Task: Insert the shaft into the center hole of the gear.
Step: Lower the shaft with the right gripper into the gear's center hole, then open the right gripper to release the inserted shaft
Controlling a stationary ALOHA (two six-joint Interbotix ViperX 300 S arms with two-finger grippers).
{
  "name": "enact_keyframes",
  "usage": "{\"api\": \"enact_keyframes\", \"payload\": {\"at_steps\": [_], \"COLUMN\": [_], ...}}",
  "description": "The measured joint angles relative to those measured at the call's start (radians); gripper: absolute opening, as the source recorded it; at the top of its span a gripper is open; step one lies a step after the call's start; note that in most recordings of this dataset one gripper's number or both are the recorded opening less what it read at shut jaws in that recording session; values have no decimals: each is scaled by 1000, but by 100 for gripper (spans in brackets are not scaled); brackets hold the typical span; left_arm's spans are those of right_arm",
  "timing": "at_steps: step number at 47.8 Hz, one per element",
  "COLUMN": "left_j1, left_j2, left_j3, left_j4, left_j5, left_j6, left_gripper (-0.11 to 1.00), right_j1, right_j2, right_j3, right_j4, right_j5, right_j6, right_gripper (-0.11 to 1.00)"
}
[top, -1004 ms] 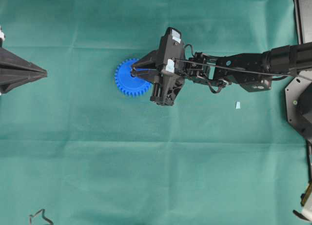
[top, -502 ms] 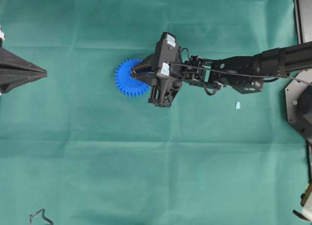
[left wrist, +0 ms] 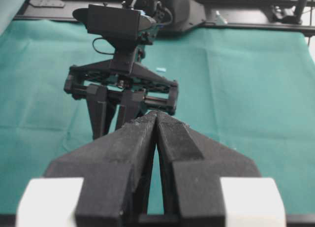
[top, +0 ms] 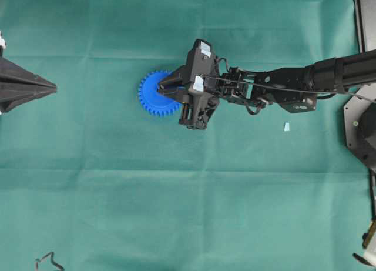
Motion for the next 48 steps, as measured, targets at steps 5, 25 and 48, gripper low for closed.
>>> {"api": "enact_keyframes", "payload": {"at_steps": [5, 25, 48], "left_j1": [0, 0, 2], "left_j2": [0, 0, 0], "left_j3": [0, 0, 0], "left_j4": [0, 0, 0], "left_j5": [0, -3, 0], "left_j6": [0, 0, 0], "left_gripper": [0, 0, 0], "right_j1": [2, -2, -11], "right_j2": [0, -20, -322], "right_j3": [-2, -2, 98], "right_j4": [-2, -2, -3], "right_j5": [3, 5, 44], "right_j6": [0, 0, -41], "right_gripper": [18, 83, 77]}}
